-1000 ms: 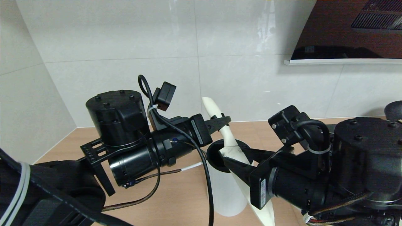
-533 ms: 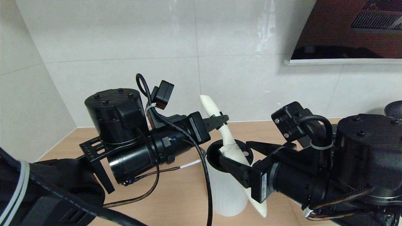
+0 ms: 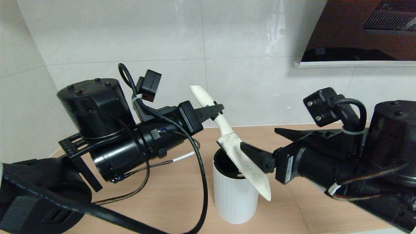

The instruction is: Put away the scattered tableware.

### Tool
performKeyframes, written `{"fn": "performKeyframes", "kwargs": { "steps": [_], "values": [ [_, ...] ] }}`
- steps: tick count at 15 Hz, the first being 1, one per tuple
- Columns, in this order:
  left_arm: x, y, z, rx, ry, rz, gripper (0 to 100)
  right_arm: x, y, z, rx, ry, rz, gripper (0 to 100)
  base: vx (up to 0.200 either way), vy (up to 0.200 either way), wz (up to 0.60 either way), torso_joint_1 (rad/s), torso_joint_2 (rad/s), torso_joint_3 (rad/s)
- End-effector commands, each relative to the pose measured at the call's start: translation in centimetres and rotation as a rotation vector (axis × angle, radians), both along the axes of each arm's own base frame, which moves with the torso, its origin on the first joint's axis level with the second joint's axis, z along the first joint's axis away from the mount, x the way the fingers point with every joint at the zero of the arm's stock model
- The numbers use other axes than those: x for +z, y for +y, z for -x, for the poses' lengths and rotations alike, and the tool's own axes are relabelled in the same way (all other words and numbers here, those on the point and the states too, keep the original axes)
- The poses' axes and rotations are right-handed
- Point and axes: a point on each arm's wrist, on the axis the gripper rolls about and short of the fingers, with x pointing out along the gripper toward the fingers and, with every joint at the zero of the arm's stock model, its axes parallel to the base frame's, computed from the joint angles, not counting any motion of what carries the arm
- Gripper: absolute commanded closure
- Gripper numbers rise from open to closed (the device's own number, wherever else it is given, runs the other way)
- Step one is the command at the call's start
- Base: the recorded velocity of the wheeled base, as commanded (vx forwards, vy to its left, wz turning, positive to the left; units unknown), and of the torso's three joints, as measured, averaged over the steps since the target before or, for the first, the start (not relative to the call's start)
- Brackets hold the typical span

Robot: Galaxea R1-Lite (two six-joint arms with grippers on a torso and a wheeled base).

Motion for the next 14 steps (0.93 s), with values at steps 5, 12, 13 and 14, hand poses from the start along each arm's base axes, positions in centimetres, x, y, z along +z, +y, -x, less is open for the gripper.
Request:
{"fn": "performKeyframes", "kwargs": {
  "steps": [5, 12, 13, 14],
  "values": [
    [4.1, 4.2, 0.3, 0.107, -0.169, 0.031, 100, 1.9, -5.2, -2.5, -0.13, -0.071, -0.021, 0, 0.0, 0.0, 0.0, 0.0, 0.0, 0.0],
    [0.7, 3.8, -1.6, 0.203, -0.56, -0.185, 100, 1.6, -5.0, -2.6, -0.134, -0.063, -0.012, 0, 0.0, 0.0, 0.0, 0.0, 0.0, 0.0],
    [0.3, 3.7, -1.8, 0.215, -0.608, -0.223, 100, 1.6, -5.0, -2.6, -0.134, -0.063, -0.012, 0, 0.0, 0.0, 0.0, 0.0, 0.0, 0.0],
    [0.0, 3.7, -1.8, 0.224, -0.643, -0.266, 100, 1.6, -5.0, -2.6, -0.134, -0.063, -0.012, 0, 0.0, 0.0, 0.0, 0.0, 0.0, 0.0]
  ]
}}
